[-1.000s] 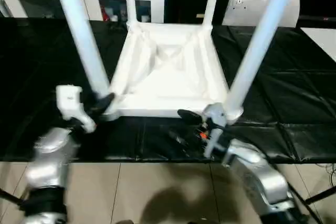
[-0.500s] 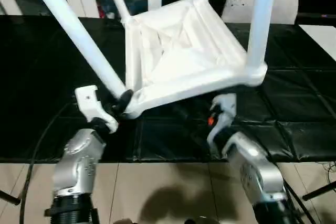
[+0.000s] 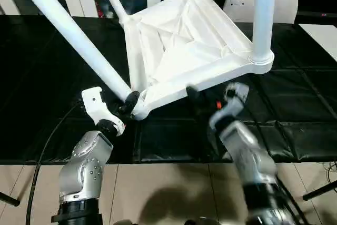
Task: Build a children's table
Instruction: Flip table
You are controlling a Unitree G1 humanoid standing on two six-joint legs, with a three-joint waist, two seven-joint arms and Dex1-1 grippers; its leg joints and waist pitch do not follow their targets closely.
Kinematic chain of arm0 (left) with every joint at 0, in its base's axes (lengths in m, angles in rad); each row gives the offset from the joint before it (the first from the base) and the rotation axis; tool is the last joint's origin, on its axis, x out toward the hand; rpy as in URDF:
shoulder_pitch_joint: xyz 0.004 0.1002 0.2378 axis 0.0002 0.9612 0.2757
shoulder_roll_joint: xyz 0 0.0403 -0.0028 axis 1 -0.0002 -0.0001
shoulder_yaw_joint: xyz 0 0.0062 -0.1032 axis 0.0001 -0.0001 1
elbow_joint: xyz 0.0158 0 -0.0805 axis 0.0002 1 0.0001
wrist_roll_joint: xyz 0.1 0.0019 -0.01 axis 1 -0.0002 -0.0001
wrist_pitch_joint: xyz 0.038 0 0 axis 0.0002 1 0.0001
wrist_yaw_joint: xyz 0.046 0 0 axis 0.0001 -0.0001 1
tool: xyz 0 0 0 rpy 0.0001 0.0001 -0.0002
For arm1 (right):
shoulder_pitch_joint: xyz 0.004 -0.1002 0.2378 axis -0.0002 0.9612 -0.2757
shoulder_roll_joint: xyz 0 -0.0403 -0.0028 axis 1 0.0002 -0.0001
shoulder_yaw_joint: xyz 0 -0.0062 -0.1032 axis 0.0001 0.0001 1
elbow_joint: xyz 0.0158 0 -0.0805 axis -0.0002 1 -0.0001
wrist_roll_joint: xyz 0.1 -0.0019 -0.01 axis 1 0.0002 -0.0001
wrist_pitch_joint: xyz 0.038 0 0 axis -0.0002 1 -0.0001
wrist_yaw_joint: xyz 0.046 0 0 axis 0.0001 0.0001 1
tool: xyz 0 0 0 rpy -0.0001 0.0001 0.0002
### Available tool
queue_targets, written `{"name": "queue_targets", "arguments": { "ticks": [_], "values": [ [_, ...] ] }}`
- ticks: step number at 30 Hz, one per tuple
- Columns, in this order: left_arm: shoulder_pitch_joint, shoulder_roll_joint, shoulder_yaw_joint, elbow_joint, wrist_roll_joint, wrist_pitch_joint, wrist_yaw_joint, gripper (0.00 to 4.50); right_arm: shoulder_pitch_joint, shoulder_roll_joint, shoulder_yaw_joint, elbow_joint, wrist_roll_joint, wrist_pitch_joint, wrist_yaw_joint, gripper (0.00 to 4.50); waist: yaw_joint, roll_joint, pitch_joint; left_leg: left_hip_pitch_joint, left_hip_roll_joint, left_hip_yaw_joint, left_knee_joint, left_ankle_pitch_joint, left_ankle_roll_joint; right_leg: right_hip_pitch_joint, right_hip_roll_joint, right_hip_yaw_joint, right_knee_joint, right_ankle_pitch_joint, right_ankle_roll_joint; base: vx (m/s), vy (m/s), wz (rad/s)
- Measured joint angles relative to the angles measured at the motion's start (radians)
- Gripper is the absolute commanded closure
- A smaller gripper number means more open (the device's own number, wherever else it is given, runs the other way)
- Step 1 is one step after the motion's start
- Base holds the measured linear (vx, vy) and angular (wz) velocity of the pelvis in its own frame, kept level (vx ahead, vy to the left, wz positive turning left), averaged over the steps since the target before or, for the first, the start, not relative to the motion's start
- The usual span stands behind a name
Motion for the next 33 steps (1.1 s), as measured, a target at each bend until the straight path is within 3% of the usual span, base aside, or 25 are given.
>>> {"name": "queue_targets", "arguments": {
  "ticks": [7,8,19,33],
  "values": [
    [0.008,0.002,-0.014,-0.027,-0.013,0.050,-0.005,2.43,-0.202,0.029,-0.133,0.250,0.078,-0.080,-0.059,0.00,0.005,0.000,0.000,0.001,0.000,0.001,0.000,0.001,0.000,-0.002,0.000,0.000,0.002,-0.001,-0.002,0.000,0.000,0.00],
    [0.011,0.003,-0.018,-0.033,-0.016,0.054,-0.006,2.43,-0.214,0.029,-0.143,0.267,0.087,-0.085,-0.056,0.18,0.007,0.000,0.000,0.001,0.000,0.001,0.000,0.001,0.000,-0.002,0.000,0.000,0.002,-0.001,-0.002,0.000,0.000,0.00],
    [0.025,0.005,-0.019,-0.056,-0.018,0.076,-0.012,2.43,-0.289,0.027,-0.196,0.428,0.115,-0.122,0.010,1.05,0.009,0.000,0.000,0.001,0.000,0.001,0.001,0.004,0.005,-0.005,-0.001,0.000,0.007,-0.002,-0.003,0.000,0.000,0.00],
    [0.024,0.011,-0.028,-0.053,-0.018,0.082,-0.018,2.43,-0.296,0.025,-0.225,0.476,0.118,-0.162,0.026,2.15,0.011,0.000,0.000,0.000,0.002,0.002,0.001,0.007,0.001,-0.005,-0.001,-0.001,0.012,-0.003,-0.005,0.000,0.000,0.00]
  ]
}}
